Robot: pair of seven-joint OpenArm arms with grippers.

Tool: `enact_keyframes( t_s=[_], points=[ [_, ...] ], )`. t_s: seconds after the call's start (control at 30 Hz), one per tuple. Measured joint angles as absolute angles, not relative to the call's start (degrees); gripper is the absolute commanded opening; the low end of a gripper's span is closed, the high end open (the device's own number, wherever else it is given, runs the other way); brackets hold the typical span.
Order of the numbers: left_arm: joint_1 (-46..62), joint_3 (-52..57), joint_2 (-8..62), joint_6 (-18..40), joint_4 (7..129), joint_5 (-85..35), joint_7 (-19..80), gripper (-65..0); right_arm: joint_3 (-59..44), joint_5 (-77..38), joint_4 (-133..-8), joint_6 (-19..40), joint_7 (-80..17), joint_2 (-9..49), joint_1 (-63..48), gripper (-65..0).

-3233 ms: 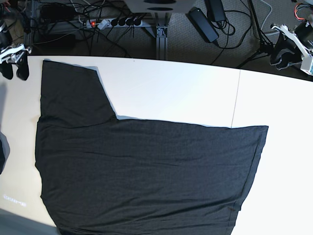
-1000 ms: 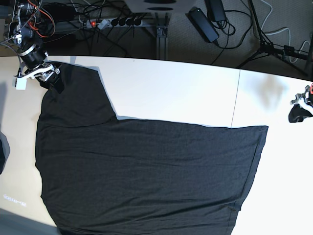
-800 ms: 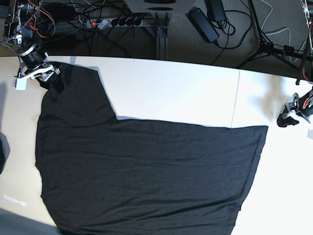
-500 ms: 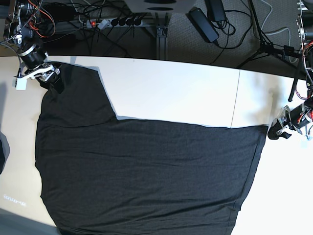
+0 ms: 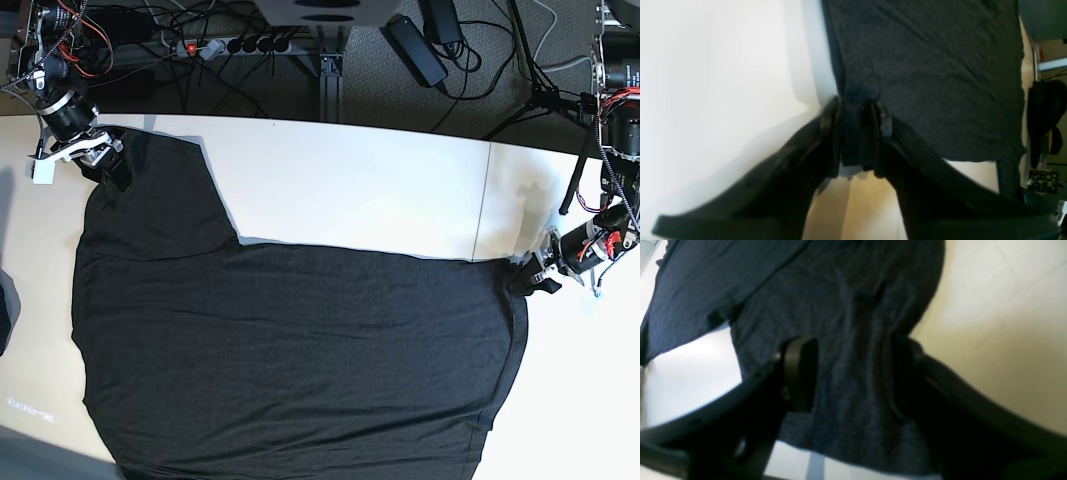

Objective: Fold the T-shirt properly
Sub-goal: 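Reach the left gripper to the shirt's hem corner and grasp it, then lift both held corners and pull the shirt taut between the grippers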

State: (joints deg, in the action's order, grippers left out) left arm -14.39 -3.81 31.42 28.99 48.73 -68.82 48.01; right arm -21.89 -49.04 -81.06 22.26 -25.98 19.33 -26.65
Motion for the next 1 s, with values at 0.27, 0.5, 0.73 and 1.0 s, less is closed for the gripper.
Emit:
enact_keyframes(
  t_s=[0.27, 0.5, 0.73, 1.0],
  points=[
    [-14.31, -4.05, 31.4, 30.81, 48.62, -65.28, 44.27, -65.0, -21.89, -48.66, -81.06, 22.28, -26.06, 19.33, -26.44, -28.8],
    [-14.26, -4.08, 31.38, 32.67, 48.58, -64.75, 43.86, -65.0, -21.89, -43.64, -81.03, 22.31, -28.86, 18.2, -22.26, -28.8],
    [-14.26, -4.12, 31.27, 32.86, 48.58, -64.73, 43.83, -65.0, -21.87, -41.08, -81.01, 22.33, -29.43, 18.13, -21.26, -28.8],
    [-13.91, -4.27, 31.22, 38.7, 48.36, -63.9, 43.68, -65.0, -21.87, -40.66, -80.97, 22.26, -30.72, 18.09, -21.04, -49.3]
  ],
)
